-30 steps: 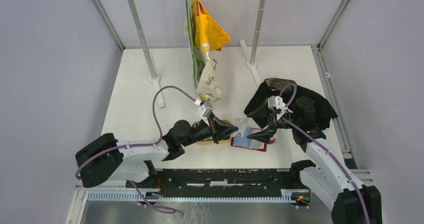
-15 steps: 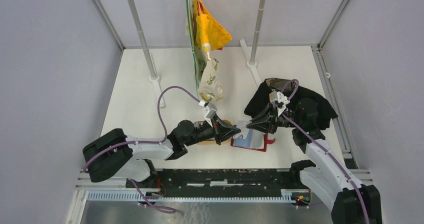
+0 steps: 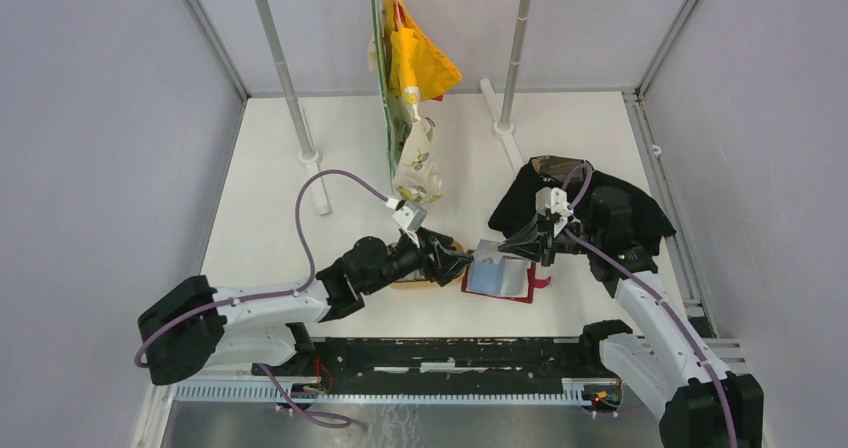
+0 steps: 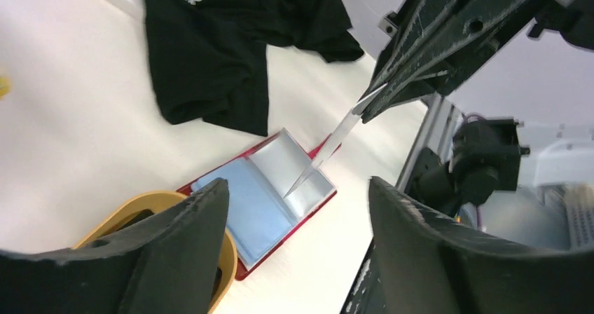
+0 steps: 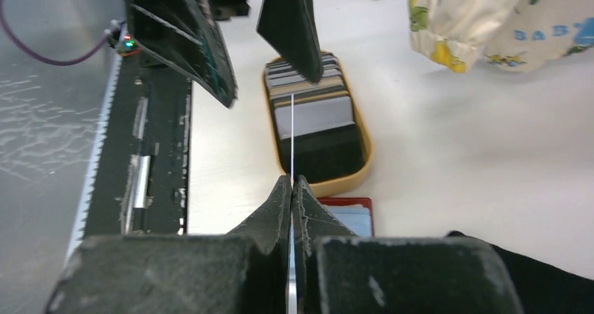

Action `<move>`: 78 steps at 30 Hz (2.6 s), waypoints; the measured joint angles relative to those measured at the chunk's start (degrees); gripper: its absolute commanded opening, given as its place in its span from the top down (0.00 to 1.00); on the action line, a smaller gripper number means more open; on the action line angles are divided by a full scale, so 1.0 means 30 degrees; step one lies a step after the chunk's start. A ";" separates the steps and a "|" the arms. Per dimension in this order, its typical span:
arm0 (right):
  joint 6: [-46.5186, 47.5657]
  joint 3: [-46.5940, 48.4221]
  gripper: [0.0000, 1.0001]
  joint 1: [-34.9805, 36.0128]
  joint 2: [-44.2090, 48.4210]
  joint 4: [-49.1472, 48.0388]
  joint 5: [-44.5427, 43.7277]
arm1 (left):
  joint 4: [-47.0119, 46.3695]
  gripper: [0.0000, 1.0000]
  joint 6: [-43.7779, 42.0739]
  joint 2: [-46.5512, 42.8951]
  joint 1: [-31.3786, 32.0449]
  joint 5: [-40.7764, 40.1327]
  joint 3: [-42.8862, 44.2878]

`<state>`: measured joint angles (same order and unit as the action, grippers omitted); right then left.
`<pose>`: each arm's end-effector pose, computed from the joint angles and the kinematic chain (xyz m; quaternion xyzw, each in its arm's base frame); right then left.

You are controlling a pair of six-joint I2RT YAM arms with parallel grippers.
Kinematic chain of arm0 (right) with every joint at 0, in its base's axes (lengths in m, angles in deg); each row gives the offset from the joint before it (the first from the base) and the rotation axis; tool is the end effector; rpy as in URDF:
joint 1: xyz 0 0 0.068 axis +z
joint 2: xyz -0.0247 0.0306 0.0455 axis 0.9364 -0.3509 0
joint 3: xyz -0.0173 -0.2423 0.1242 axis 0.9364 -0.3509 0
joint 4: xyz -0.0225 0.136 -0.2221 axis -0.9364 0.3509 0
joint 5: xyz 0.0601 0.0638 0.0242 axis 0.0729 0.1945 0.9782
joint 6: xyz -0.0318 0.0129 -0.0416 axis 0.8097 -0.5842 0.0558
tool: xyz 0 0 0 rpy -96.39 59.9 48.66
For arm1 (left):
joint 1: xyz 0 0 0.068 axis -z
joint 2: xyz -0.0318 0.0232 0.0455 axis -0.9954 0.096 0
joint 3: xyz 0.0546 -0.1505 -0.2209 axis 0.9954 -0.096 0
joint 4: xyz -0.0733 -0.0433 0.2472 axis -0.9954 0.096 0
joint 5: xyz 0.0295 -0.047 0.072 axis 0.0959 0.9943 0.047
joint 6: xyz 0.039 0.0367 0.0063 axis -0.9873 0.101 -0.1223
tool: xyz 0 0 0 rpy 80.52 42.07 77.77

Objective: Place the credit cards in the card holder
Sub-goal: Pick up the credit card from the storage box, then insert the credit card into the card holder.

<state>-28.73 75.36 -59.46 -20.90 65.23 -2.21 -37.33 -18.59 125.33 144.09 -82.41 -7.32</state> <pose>0.1666 0.0637 0.2479 -0.4526 0.5952 0.4797 0.4591 0.1256 -0.2146 0.2235 0.2087 0.6923 -0.4745 0.5020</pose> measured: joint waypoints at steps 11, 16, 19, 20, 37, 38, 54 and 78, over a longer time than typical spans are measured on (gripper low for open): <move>0.5355 0.2324 1.00 -0.0291 -0.2871 0.6513 -0.2441 | 0.3308 0.24 0.0357 -0.0554 -0.0175 0.1260 0.0087; 0.3832 0.0168 1.00 -0.1129 -0.2295 0.5428 -0.2863 | 0.2987 0.43 0.1654 0.1872 0.0102 0.1967 0.0197; 0.2229 -0.1224 1.00 -0.2040 -0.1574 0.4481 -0.3067 | 0.3271 0.55 0.2127 0.3643 0.0801 0.1479 0.0852; 0.1712 -0.1515 1.00 -0.2324 -0.1435 0.4124 -0.3118 | 0.3512 0.58 0.2135 0.4218 0.1151 0.1173 0.1268; -0.3738 -0.2958 1.00 -0.5020 -0.3082 0.2404 -0.4357 | 0.6834 0.66 0.2113 0.8233 0.3570 -0.4736 0.3876; -0.4160 -0.3169 1.00 -0.5020 -0.3111 0.2222 -0.4328 | 0.7089 0.67 0.2113 0.8233 0.3577 -0.5056 0.3985; -0.6455 -0.3519 1.00 -0.5428 -0.4597 0.2375 -0.5697 | 0.9515 0.40 0.1821 0.8058 0.3628 -0.7949 0.4707; -1.2553 -0.6484 1.00 -0.5938 -0.3920 -0.2113 -0.5676 | 0.7184 0.54 0.2907 0.9173 0.2113 -0.5581 0.5122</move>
<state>-66.39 55.91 -77.27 -32.66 58.89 -19.23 -15.77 -9.87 152.85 150.42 -99.15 8.05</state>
